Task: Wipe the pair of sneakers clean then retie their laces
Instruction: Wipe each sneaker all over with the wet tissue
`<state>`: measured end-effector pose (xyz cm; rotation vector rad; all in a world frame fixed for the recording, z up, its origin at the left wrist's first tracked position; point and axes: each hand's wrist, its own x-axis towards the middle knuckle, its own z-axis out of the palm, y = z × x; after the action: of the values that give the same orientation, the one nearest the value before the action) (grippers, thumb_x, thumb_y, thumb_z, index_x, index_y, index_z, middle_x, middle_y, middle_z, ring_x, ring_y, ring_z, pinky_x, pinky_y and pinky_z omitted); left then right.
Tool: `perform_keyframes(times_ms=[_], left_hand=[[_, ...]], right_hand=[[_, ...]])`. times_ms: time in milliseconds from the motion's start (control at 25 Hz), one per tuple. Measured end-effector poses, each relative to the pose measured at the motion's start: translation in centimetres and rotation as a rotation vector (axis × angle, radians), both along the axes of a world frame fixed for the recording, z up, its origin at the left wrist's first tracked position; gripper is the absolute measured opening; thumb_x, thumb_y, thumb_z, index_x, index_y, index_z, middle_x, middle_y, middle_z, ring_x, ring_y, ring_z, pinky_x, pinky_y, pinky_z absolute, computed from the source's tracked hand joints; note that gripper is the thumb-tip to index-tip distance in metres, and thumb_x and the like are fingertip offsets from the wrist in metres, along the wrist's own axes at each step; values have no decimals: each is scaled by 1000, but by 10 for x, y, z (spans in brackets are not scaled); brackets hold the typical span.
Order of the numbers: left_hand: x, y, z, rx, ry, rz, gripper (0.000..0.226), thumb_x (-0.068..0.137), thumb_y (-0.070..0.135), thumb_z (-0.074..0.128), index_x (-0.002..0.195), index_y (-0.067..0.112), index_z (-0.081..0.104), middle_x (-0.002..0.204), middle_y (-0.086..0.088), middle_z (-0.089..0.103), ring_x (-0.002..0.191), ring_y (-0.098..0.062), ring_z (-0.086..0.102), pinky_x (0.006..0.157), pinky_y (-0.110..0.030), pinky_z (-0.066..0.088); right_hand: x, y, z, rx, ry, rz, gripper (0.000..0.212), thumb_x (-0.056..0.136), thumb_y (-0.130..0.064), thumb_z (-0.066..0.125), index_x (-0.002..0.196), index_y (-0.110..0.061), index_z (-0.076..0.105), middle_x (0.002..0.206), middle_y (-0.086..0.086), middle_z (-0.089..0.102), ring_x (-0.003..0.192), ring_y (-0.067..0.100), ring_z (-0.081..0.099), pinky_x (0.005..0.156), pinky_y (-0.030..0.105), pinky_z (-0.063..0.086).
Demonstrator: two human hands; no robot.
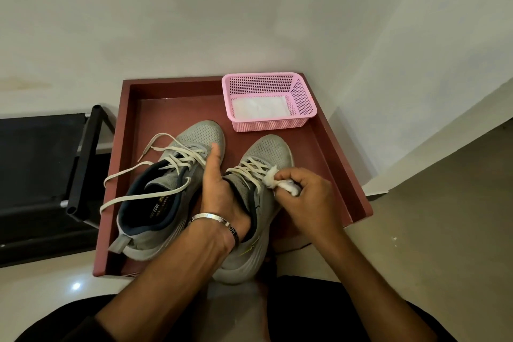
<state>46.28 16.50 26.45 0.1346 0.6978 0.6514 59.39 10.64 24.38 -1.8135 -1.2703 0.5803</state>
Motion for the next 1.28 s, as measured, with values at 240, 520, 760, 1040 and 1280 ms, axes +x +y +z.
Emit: perform_keyframes(times_ms=[240, 520, 760, 1040, 1280], left_hand=[[0, 5, -7, -17, 12, 66, 100, 74, 78, 48, 132, -4, 56, 131, -24, 60, 126, -37, 55, 112, -49, 38], [-1, 4, -5, -15, 2, 51, 100, 76, 79, 45, 130, -4, 56, 131, -25, 60, 126, -37, 55, 109, -49, 40], [-3, 8, -9, -5, -17, 37, 101, 78, 81, 40, 131, -3, 56, 130, -25, 61, 124, -38, 56, 109, -50, 39], [-8, 13, -10, 11, 43, 52, 100, 80, 81, 36, 130, -4, 57, 126, -25, 63, 122, -37, 59, 101, -48, 46], [-4, 9, -4, 69, 93, -46, 92, 83, 77, 39, 123, -2, 62, 121, -25, 66, 115, -36, 63, 96, -46, 49]], right_hand=[[-12, -21, 6, 63, 89, 287, 26, 70, -3, 75, 84, -25, 76, 85, -15, 73, 83, 5, 69, 69, 17, 54], [-9, -13, 0, 79, 76, 327, 22, 69, -7, 73, 83, -24, 75, 85, -12, 71, 81, 10, 69, 67, 26, 55], [2, -3, -8, 99, 47, 282, 17, 67, -8, 76, 77, -21, 74, 81, -13, 69, 77, 11, 67, 63, 25, 50], [8, -7, -7, 23, 28, 347, 13, 69, -18, 79, 81, -24, 76, 83, -11, 69, 76, 10, 66, 61, 26, 53], [19, 7, -10, -24, -95, -69, 18, 77, -12, 74, 91, -25, 74, 89, -12, 70, 77, 3, 64, 63, 25, 56]])
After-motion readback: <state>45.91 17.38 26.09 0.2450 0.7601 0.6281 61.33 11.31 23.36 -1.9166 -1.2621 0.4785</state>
